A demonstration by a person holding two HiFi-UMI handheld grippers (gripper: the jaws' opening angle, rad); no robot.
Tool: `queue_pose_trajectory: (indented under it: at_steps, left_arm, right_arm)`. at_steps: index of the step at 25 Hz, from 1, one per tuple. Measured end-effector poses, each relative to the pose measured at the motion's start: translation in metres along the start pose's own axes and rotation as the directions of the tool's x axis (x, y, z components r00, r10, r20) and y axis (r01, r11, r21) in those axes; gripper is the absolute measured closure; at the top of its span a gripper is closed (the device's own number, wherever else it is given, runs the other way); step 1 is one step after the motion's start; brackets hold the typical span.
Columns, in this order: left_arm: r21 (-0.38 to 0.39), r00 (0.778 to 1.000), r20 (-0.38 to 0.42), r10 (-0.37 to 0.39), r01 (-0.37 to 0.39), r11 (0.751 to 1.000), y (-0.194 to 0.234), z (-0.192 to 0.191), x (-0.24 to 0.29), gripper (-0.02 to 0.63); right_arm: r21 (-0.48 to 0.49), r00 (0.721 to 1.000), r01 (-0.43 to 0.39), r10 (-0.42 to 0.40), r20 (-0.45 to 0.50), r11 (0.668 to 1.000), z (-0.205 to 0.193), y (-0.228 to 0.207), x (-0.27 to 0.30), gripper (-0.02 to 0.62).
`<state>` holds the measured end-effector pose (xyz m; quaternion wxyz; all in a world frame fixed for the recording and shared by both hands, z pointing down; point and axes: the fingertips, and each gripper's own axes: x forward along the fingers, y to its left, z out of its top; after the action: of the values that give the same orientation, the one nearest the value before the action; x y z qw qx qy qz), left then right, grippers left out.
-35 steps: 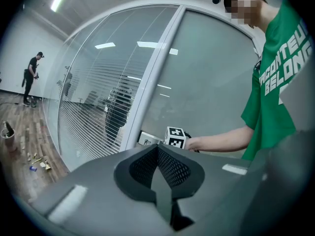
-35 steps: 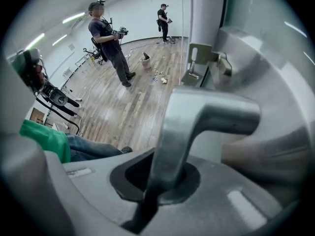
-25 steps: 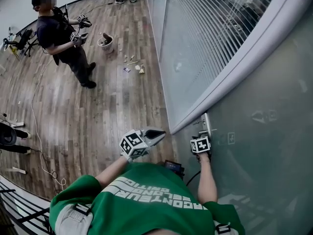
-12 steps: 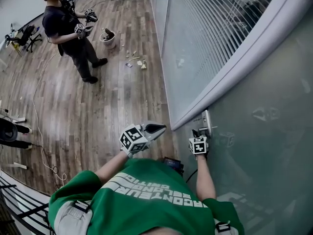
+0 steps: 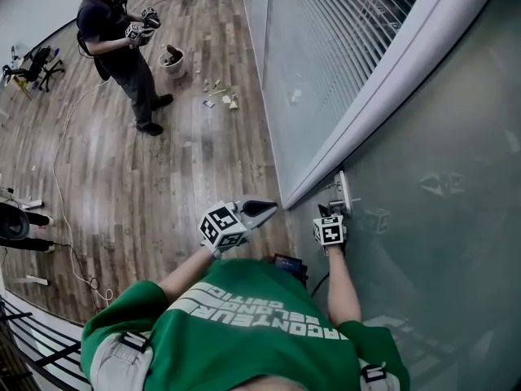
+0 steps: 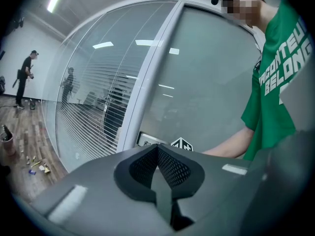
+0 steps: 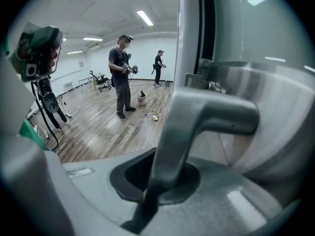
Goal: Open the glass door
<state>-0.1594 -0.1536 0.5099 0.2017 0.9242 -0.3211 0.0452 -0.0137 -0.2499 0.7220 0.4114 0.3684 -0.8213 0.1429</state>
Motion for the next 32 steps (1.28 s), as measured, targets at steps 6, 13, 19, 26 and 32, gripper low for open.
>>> queue_pose_trajectory:
  at_steps: [6, 13, 19, 26, 32]
  left_arm:
    - [0.005, 1.0, -0.002, -0.013, 0.013, 1.0, -0.005, -0.011, 0.019, 0.591]
    - [0.01, 0.999, 0.003, -0.039, 0.039, 0.999, -0.016, -0.023, 0.04, 0.591]
    - [0.014, 0.998, 0.012, -0.059, 0.058, 0.998, -0.033, -0.021, 0.064, 0.591]
    - [0.002, 0.995, 0.01, -0.095, 0.095, 0.995, -0.056, -0.017, 0.093, 0.591]
    - [-0.007, 0.987, -0.027, -0.157, 0.157, 0.988, -0.072, -0.032, 0.106, 0.591]
  right_arm:
    - [0.016, 1.0, 0.0, 0.0, 0.002, 1.0, -0.009, -0.015, 0.011, 0.603]
    - [0.04, 1.0, 0.015, -0.015, 0.0, 0.999, -0.02, -0.029, 0.019, 0.603]
    - [0.057, 0.999, 0.034, -0.034, -0.002, 0.998, -0.023, -0.05, 0.014, 0.603]
    - [0.088, 0.998, 0.062, -0.061, -0.012, 0.994, -0.022, -0.082, 0.007, 0.603]
    - [0.116, 0.996, 0.088, -0.087, -0.019, 0.989, -0.027, -0.106, 0.011, 0.603]
